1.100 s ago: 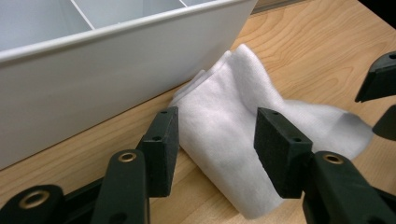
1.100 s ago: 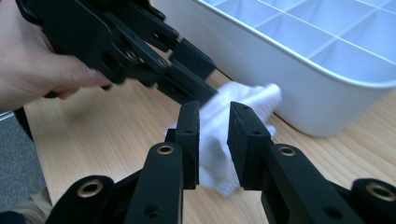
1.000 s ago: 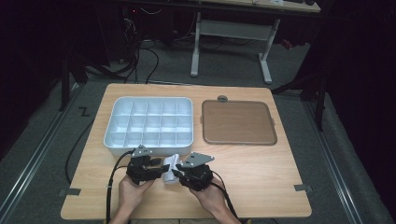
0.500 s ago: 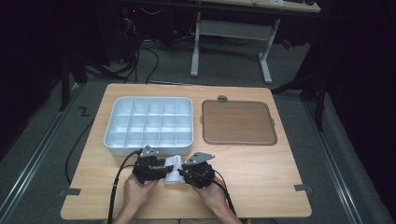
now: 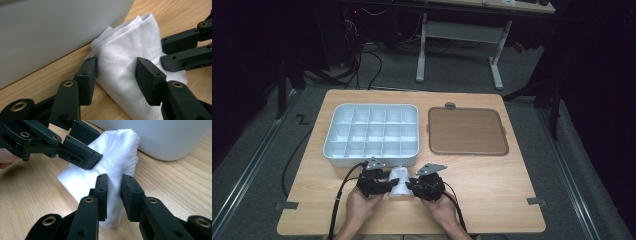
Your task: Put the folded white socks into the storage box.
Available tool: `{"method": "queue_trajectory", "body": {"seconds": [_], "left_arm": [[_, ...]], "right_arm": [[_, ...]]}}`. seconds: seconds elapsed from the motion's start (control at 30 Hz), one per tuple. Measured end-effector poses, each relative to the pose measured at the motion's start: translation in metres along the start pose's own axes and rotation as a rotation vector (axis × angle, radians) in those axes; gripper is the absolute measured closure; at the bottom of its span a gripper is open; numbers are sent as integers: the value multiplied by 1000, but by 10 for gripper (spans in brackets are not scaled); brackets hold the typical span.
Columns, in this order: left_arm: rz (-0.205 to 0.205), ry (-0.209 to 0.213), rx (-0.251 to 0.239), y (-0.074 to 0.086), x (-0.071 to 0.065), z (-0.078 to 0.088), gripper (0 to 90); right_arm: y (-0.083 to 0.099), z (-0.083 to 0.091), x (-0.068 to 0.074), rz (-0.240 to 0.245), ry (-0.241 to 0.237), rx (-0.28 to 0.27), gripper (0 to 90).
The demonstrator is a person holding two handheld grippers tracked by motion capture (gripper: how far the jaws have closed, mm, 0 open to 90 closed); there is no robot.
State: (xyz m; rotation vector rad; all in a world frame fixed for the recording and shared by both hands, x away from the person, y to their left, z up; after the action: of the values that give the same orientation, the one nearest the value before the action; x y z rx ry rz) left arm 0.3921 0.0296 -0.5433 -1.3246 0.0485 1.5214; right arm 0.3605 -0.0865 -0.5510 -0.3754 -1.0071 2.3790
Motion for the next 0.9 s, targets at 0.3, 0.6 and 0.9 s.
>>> {"method": "queue_trajectory", "body": {"seconds": [0.3, 0.6, 0.9], "left_arm": [[-14, -12, -1, 1, 1, -2, 512], [-12, -24, 11, -4, 7, 3, 489], [20, -51, 8, -17, 23, 16, 448]], "right_arm": [[3, -3, -2, -7, -17, 3, 753], [-2, -6, 5, 14, 0, 19, 753], [-14, -19, 19, 33, -6, 10, 747]]}}
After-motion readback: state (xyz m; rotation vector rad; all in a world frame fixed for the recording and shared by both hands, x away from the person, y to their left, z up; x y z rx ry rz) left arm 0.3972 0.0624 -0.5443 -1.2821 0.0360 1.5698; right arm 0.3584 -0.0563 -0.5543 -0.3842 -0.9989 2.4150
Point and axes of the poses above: each handheld gripper's, and its own axes: z roughly backward along the jaws, y roughly out of its underside, x roughly to its left, the point moved 5 cm from there along -z, roughly forward along the jaws, and after that the axes turned 15 degrees about z, right-handed, at the moved point
